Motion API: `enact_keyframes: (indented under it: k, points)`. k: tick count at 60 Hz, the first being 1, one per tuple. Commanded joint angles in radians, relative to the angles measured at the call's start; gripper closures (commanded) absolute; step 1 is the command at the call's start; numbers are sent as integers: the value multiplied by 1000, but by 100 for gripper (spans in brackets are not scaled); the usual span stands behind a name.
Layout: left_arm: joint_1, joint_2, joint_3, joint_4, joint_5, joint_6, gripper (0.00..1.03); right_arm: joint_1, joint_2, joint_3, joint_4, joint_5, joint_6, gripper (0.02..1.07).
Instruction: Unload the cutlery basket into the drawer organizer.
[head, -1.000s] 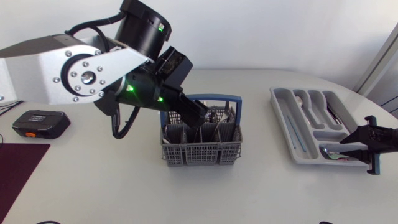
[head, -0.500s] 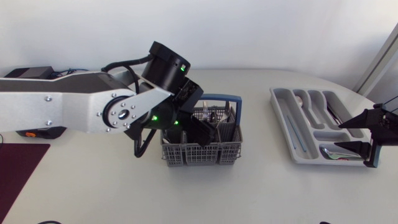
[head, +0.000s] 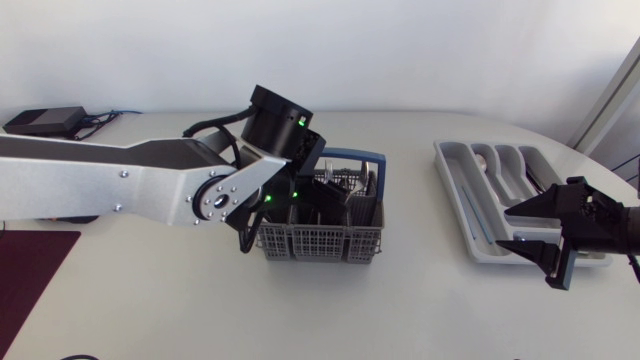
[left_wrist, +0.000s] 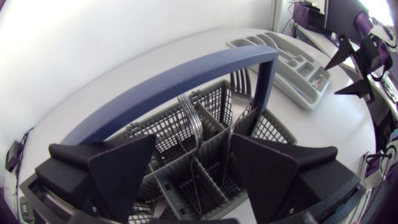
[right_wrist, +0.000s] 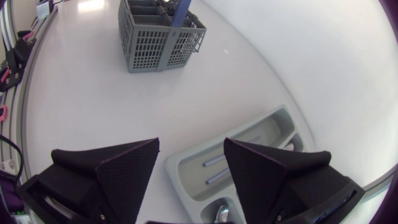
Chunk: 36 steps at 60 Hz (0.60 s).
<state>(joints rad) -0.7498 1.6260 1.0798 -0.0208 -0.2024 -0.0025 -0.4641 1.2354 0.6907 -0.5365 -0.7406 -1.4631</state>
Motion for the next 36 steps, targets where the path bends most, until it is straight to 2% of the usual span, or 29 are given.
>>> enact_keyframes:
  k: [1, 6, 15, 19, 24, 36]
  points:
    - [-11, 32, -32, 35, -31, -21, 28, 21, -36, -49, 26, -13, 55, 31]
    - [-11, 55, -38, 50, -43, -36, 28, 38, -59, -77, 53, -13, 93, 27]
    - [-29, 74, -73, 133, -65, -36, 28, 58, -71, -111, 72, -14, 110, 27]
    - [-36, 89, -81, 163, -83, -39, 39, 61, -74, -123, 82, -14, 112, 27]
    - [-39, 100, -83, 188, -95, -39, 43, 62, -77, -128, 82, -19, 112, 27]
    - [-52, 123, -72, 232, -138, -33, 44, 62, -80, -148, 95, -25, 109, 27]
